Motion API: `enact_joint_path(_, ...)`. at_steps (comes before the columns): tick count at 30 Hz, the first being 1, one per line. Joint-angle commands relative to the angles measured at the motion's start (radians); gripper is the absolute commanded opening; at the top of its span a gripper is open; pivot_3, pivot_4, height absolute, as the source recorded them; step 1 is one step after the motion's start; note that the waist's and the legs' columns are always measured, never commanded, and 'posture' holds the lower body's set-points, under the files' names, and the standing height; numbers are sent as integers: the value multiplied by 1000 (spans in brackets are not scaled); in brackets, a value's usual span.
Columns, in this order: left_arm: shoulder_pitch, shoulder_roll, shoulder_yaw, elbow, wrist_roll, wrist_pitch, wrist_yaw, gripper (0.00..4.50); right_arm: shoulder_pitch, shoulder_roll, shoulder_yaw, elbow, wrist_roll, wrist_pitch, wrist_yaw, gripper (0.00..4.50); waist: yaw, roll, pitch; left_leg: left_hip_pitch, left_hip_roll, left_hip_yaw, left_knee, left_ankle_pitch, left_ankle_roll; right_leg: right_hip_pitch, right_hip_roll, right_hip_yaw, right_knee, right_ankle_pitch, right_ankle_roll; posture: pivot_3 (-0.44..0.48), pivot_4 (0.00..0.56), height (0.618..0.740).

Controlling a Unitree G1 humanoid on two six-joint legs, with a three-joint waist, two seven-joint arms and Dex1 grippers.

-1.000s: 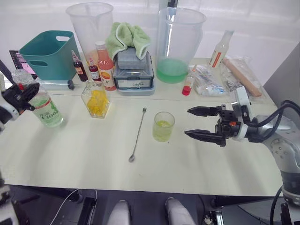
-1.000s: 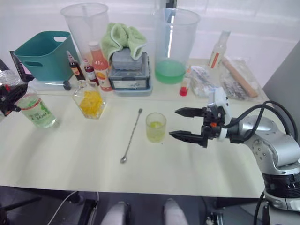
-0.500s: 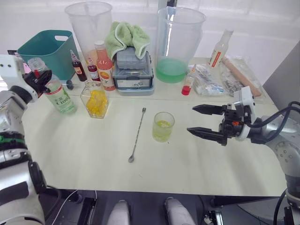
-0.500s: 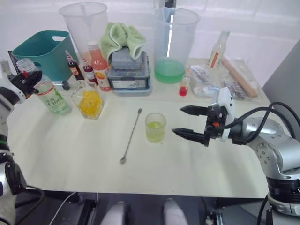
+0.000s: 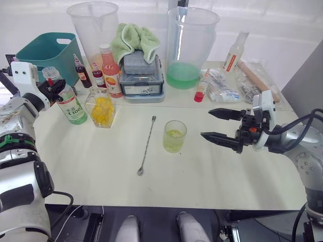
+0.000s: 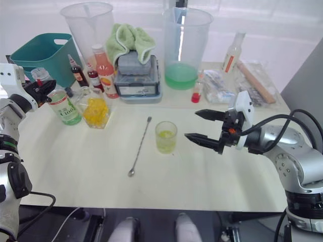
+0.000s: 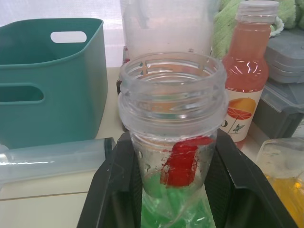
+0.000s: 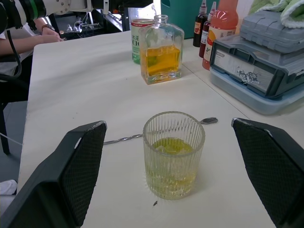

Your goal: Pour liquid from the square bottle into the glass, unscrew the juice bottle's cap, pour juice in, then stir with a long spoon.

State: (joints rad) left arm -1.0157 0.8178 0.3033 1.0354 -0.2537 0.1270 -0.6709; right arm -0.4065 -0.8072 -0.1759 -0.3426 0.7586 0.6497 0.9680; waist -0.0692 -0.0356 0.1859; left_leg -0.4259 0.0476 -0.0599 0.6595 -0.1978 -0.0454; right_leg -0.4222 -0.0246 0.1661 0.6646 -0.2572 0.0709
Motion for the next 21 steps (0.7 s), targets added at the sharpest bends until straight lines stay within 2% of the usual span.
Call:
enact_joint_path(1, 4, 6, 6, -49, 1, -30, -8, 1280, -9, -4, -31, -6, -5, -23, -7, 4480, 0, 0, 0, 0, 0, 0, 0, 0, 0, 0, 0, 0, 0, 0, 0, 0, 150, 728)
enact_joint_path(3, 3, 4, 8, -49, 0, -32, -6, 1280, -11, -3, -26, -4, -7, -25, -7, 4480, 0, 0, 0, 0, 0, 0, 0, 0, 0, 0, 0, 0, 0, 0, 0, 0, 150, 728)
enact_joint_path(5, -6, 4, 12, -47, -2, -36, -1, 2221, -17, -3, -21, 2, -8, -27, -6, 4500, 0, 0, 0, 0, 0, 0, 0, 0, 0, 0, 0, 0, 0, 0, 0, 0, 150, 728)
enact_joint_path(9, -25, 7, 25, -47, -14, -42, 2, 3417, -27, -4, -17, 13, -11, -31, 1, 4500, 0, 0, 0, 0, 0, 0, 0, 0, 0, 0, 0, 0, 0, 0, 0, 0, 150, 728)
enact_joint_path(10, -29, 7, 33, -51, -21, -50, 2, 3880, -28, -4, -16, 14, -11, -31, 2, 4500, 0, 0, 0, 0, 0, 0, 0, 0, 0, 0, 0, 0, 0, 0, 0, 0, 150, 728)
enact_joint_path(12, -33, 6, 47, -58, -33, -55, 2, 4488, -28, -3, -16, 14, -12, -31, 3, 4500, 0, 0, 0, 0, 0, 0, 0, 0, 0, 0, 0, 0, 0, 0, 0, 0, 150, 728)
enact_joint_path(21, -41, 0, 123, -201, -129, -57, -34, 4488, -35, 2, -9, 29, -18, -25, 16, 4500, 1, 0, 0, 0, 0, 0, 0, 0, 0, 0, 0, 0, 0, 0, 0, 0, 150, 728)
